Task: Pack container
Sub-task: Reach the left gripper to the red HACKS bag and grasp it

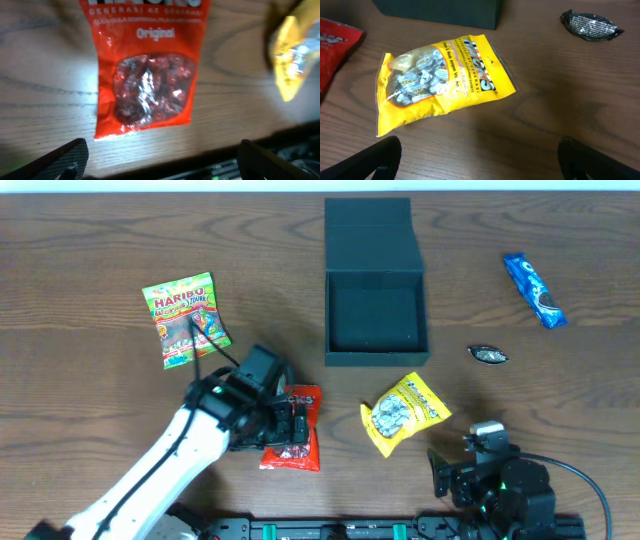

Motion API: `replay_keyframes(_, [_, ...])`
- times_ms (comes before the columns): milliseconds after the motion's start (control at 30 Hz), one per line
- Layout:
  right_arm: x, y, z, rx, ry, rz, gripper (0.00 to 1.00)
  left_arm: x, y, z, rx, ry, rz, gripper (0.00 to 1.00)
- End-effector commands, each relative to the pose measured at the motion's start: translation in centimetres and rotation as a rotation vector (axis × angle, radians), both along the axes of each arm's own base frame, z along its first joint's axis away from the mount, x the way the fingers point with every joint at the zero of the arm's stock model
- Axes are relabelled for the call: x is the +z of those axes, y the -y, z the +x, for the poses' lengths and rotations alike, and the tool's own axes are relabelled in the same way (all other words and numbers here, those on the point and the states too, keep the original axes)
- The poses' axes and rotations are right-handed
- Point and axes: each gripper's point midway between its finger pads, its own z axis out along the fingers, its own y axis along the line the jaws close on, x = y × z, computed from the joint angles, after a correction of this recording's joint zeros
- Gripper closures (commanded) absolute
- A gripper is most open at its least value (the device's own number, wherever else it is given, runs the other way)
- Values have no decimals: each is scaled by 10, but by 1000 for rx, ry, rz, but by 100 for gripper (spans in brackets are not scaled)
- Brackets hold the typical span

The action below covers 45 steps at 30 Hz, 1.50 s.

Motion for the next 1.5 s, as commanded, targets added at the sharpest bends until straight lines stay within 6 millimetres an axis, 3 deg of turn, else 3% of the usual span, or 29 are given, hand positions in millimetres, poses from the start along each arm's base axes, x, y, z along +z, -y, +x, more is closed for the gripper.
replay_keyframes(0, [-1,2,-1,-2,1,-10,1,-5,-3,13,10,19,79,4])
replay_keyframes(533, [-1,2,-1,-2,1,-10,1,-41,4,26,-39,-22,160,4])
replay_keyframes(800, [-1,2,-1,-2,1,-10,1,-45,16,23,-80,27,195,4])
replay_keyframes(1100, [-1,2,-1,-2,1,-10,1,-59,14,26,-62,10,238,4])
replay_keyframes(1467, [-1,2,-1,-2,1,-10,1,-59,19,31,-52,27,217,4])
